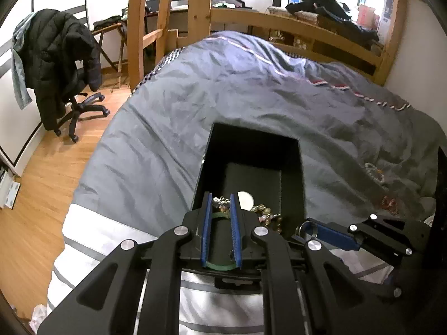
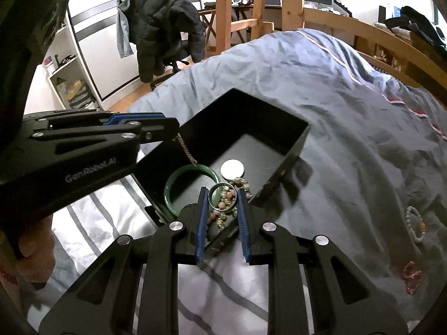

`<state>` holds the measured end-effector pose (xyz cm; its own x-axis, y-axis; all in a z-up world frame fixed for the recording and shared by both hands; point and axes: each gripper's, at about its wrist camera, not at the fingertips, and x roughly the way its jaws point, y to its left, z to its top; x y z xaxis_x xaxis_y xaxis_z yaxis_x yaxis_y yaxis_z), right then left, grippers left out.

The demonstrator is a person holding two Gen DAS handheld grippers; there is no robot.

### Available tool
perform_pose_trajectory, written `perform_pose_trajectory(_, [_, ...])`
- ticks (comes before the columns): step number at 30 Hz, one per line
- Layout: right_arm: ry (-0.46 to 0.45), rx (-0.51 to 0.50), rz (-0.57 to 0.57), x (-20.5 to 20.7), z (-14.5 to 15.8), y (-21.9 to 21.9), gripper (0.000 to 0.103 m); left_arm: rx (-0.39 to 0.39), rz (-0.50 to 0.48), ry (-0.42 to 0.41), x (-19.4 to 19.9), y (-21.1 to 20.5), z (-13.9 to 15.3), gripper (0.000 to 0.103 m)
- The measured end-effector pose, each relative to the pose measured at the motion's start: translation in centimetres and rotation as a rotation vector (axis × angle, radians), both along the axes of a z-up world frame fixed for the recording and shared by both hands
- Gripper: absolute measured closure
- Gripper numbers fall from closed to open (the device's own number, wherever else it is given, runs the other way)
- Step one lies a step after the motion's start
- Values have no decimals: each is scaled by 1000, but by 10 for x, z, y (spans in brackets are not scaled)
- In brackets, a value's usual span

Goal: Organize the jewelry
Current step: 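Carry ring and chain to the black box and open both tools inside, then move both tools back to the grey and pink bead bracelets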

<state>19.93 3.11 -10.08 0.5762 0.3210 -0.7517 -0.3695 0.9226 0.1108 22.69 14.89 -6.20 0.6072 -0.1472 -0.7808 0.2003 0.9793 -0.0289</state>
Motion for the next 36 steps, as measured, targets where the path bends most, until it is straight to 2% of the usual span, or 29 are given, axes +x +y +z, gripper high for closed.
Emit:
perform_pose_trajectory(5, [14, 10, 5, 0, -8, 5, 82, 1, 21, 32, 2, 4, -5, 90])
perform_pose_trajectory(18, [21, 45, 7, 0, -7, 4, 82, -22, 24, 23, 1, 6, -2, 90])
perform_pose_trajectory(21, [21, 49, 7, 0, -7, 4, 82, -24, 30, 17, 1, 7, -1, 85])
perform_pose_trajectory(24, [29, 49, 14, 0, -7, 5, 79, -27, 39, 5, -1, 9, 1, 71])
perform_pose_trajectory(26, [29, 54, 11, 0, -7, 5, 60, -26, 46, -7, -2, 10, 3, 58])
perform_pose_trajectory(27, [25, 73, 13, -1, -5, 4, 53, -26, 52, -16, -2, 11, 5, 47])
perform_pose_trajectory(28, [17, 79, 14, -3, -4, 4, 42, -26, 57, -23, -3, 12, 5, 42])
perform_pose_trajectory(29, [6, 71, 6, -4, -2, 4, 35, -27, 60, -28, -3, 13, 6, 42])
perform_pose_trajectory(31, [-25, 49, -11, -7, 2, 2, 32, -41, 62, -28, -3, 15, 7, 42])
perform_pose_trajectory(33, [-30, 46, -32, -8, 4, -5, 22, -46, 66, -29, -3, 17, 8, 37])
perform_pose_trajectory(34, [-40, 39, -53, -9, 4, -10, 10, -47, 67, -33, -3, 17, 8, 32])
perform_pose_trajectory(35, [-55, 33, -74, -10, 5, -15, 9, -50, 66, -38, -4, 16, 9, 28])
perform_pose_trajectory(36, [-59, 28, -97, -10, 6, -22, 9, -52, 67, -45, -5, 16, 10, 15])
